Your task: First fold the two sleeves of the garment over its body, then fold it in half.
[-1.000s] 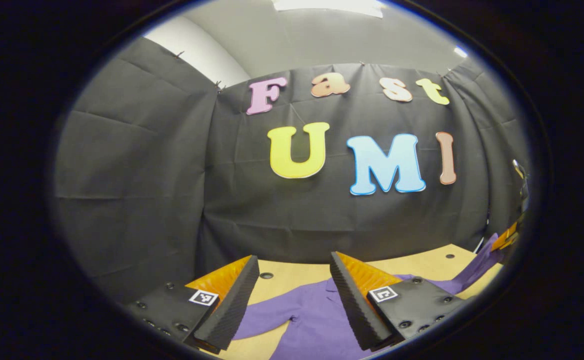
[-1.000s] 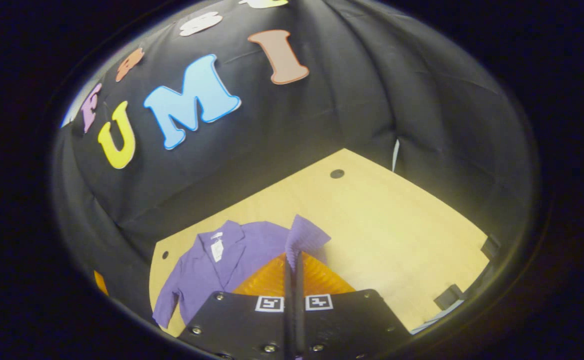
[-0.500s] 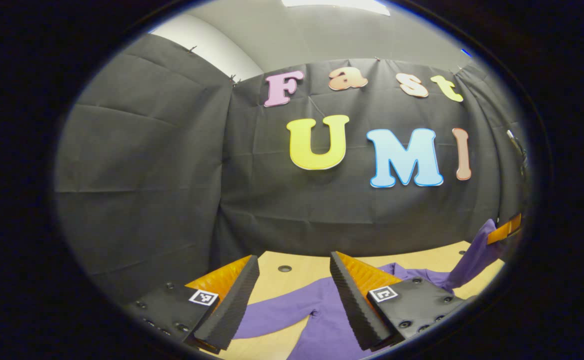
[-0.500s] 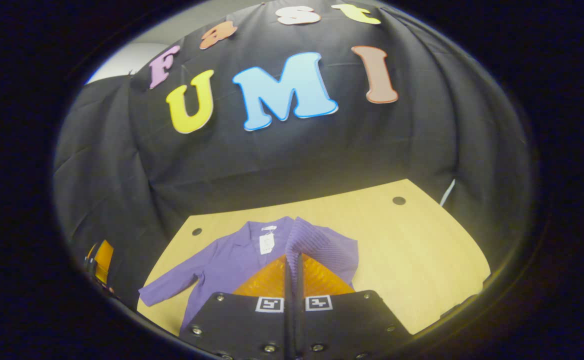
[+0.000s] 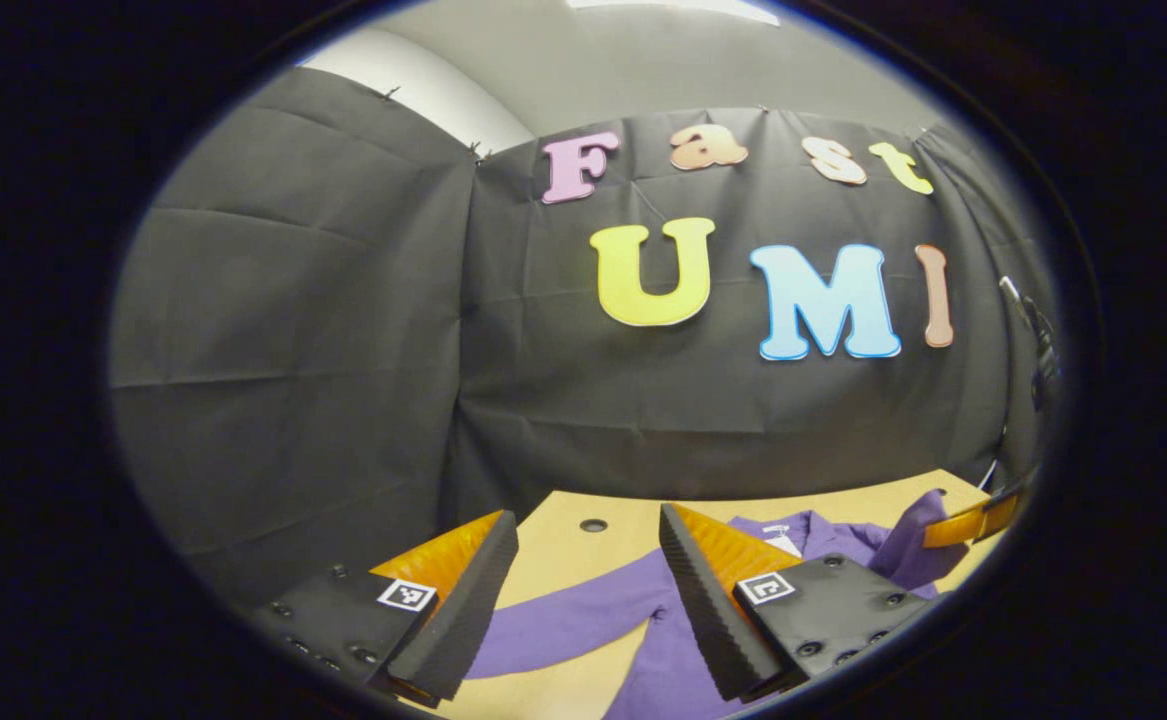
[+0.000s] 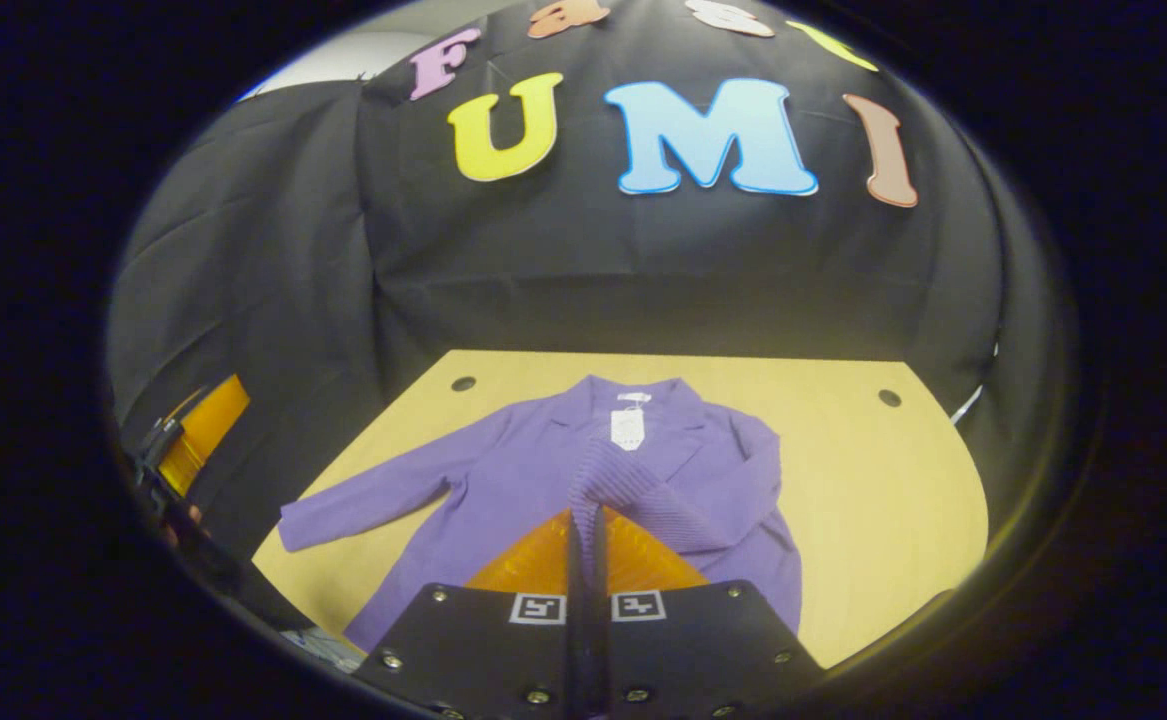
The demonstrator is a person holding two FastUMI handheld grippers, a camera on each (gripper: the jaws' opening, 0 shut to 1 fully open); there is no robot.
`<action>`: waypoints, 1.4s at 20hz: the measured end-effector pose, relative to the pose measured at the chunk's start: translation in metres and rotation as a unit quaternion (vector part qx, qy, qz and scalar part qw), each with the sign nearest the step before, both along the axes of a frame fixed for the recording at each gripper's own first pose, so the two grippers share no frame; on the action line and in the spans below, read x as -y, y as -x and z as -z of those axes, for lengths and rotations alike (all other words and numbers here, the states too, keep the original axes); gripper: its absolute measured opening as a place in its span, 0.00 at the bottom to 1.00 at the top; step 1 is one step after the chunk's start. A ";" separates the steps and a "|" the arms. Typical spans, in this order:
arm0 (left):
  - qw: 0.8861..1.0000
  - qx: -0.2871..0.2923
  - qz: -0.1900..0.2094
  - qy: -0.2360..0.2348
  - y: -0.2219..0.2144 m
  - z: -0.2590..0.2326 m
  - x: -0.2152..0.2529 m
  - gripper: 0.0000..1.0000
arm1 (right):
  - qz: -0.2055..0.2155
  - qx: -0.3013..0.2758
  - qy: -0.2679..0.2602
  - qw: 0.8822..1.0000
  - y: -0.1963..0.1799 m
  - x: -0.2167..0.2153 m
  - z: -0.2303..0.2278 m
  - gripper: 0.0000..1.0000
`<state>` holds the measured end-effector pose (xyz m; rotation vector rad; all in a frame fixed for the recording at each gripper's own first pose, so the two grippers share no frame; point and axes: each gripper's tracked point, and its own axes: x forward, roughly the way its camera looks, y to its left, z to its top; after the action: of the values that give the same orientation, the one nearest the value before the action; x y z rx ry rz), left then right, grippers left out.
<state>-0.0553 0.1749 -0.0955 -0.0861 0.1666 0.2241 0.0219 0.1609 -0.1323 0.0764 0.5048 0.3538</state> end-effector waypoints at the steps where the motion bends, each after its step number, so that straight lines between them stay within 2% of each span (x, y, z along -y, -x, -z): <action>1: 1.000 -0.002 0.001 0.002 0.001 0.002 -0.002 0.94 | -0.008 -0.011 0.005 1.000 0.003 -0.008 0.012 0.02; 2: 1.000 -0.005 0.002 0.005 0.002 0.005 -0.003 0.96 | -0.016 -0.019 0.010 1.000 0.006 -0.016 0.023 0.02; 6: 1.000 -0.022 0.013 0.014 0.005 0.025 -0.010 0.96 | -0.031 -0.044 0.047 0.997 0.017 -0.037 0.064 0.02; 10: 0.999 -0.035 0.031 0.019 0.001 0.044 -0.017 0.96 | -0.040 -0.064 0.055 0.996 0.023 -0.054 0.089 0.04; 11: 0.999 -0.038 0.030 0.021 -0.001 0.047 -0.020 0.96 | -0.040 -0.066 0.054 0.996 0.026 -0.056 0.090 0.08; 12: 0.999 -0.039 0.027 0.024 -0.003 0.050 -0.022 0.96 | -0.047 -0.065 0.049 0.996 0.028 -0.059 0.089 0.18; 14: 0.999 -0.036 0.021 0.027 -0.006 0.054 -0.023 0.96 | -0.053 -0.060 0.037 0.996 0.029 -0.064 0.087 0.62; 15: 0.999 -0.036 0.017 0.026 -0.006 0.057 -0.022 0.92 | -0.053 -0.056 0.037 0.996 0.029 -0.063 0.086 0.70; 16: 0.999 -0.038 0.012 0.028 -0.006 0.059 -0.022 0.96 | -0.052 -0.055 0.038 0.996 0.029 -0.060 0.084 0.82; 19: 0.999 -0.038 -0.001 0.039 -0.005 0.060 -0.016 0.96 | -0.052 -0.042 0.026 0.997 0.025 -0.055 0.074 0.92; 25: 0.995 -0.065 -0.045 0.054 0.000 0.088 -0.024 0.94 | -0.036 0.032 0.057 0.997 0.018 -0.031 0.038 0.91; 27: 0.991 -0.080 -0.085 0.062 0.005 0.105 -0.045 0.95 | -0.036 0.051 0.061 0.996 0.019 -0.029 0.026 0.91; 28: 0.987 -0.094 -0.111 0.064 0.010 0.115 -0.059 0.95 | -0.038 0.056 0.059 0.996 0.021 -0.030 0.020 0.87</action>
<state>-0.0649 0.2338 -0.2108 -0.2128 0.3600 0.4442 0.0007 0.1906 -0.1524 -0.0769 0.4170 0.4007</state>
